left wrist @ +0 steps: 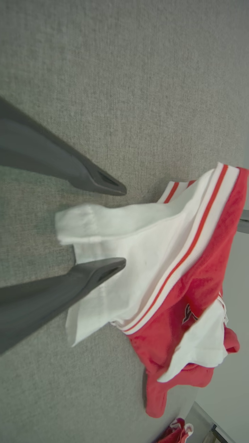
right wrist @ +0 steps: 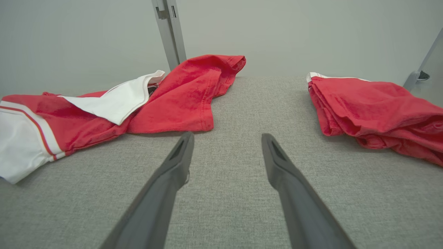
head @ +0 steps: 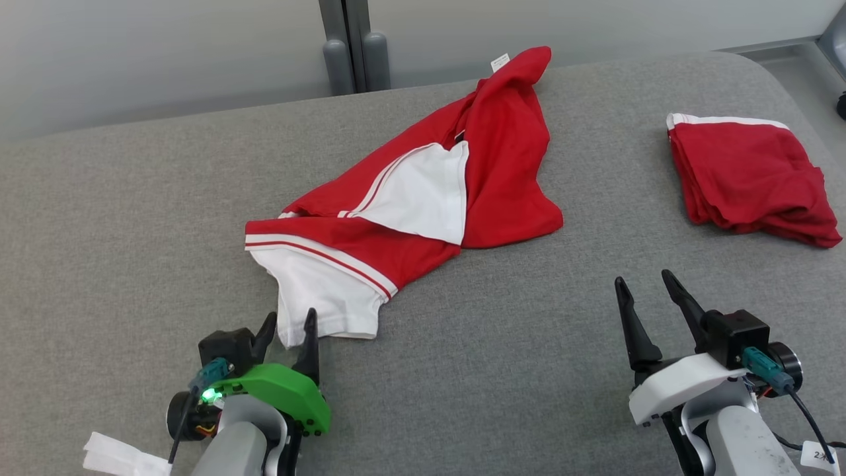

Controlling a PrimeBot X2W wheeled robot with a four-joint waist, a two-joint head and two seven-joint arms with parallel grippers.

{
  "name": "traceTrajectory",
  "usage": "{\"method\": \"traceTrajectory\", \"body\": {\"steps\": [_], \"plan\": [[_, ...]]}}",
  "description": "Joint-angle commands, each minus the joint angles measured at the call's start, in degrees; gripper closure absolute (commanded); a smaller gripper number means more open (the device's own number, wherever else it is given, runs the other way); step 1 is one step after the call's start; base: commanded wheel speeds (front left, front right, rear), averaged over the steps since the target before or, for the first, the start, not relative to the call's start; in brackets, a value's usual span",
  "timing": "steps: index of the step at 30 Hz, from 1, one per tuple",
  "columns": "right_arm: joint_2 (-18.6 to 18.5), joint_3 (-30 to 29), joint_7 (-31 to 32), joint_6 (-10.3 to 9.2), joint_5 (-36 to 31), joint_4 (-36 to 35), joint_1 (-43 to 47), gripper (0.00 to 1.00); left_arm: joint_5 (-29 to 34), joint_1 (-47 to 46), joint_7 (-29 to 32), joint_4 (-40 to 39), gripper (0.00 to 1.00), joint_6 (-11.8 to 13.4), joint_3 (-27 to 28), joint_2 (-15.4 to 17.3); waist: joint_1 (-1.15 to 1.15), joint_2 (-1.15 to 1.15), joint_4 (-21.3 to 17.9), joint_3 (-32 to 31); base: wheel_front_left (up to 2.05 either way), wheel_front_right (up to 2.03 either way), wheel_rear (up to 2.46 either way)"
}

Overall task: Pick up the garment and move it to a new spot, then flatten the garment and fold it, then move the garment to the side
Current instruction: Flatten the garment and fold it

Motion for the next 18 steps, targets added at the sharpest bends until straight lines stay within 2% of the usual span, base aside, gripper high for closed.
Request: {"method": "traceTrajectory", "body": {"steps": [1, 2, 7, 12, 18], "plan": [[-0.19, -0.15, -0.26, -0.09, -0.73, 0.13, -0.82, 0.00, -0.49, -1.14, -0.23, 0.16, 0.96, 0.33, 0.28, 0.21, 0.00, 0.00, -0.02, 0.72, 0.00, 0.00, 0.00], [-0.19, -0.08, -0.26, -0.09, -0.90, 0.39, -1.31, 0.00, -0.69, -1.34, -0.23, 0.17, 1.00, 0.29, 0.50, 0.22, 0.00, 0.00, 0.14, 0.92, 0.00, 0.00, 0.00], [-0.21, 0.03, -0.26, -0.09, -1.99, 3.32, -4.80, 0.00, -1.48, -1.35, -0.21, -2.18, 1.00, 0.19, 2.28, 0.22, 0.00, 0.00, 1.58, 1.69, 0.00, 0.00, 0.00], [-0.20, -0.36, 1.19, -0.09, -3.67, 11.43, -12.42, 0.00, -1.24, 0.48, -0.21, -6.36, 1.00, 0.13, 5.41, 0.22, 0.00, 0.00, 3.79, 2.41, 0.00, 0.00, 0.00], [-0.20, -3.02, 5.54, -0.09, -7.81, 22.77, -21.54, 0.00, -1.33, 1.62, -0.16, -10.06, 1.00, -0.48, 5.79, 0.22, 0.00, 0.00, 6.81, 3.48, 0.00, 0.00, 0.00]]}}
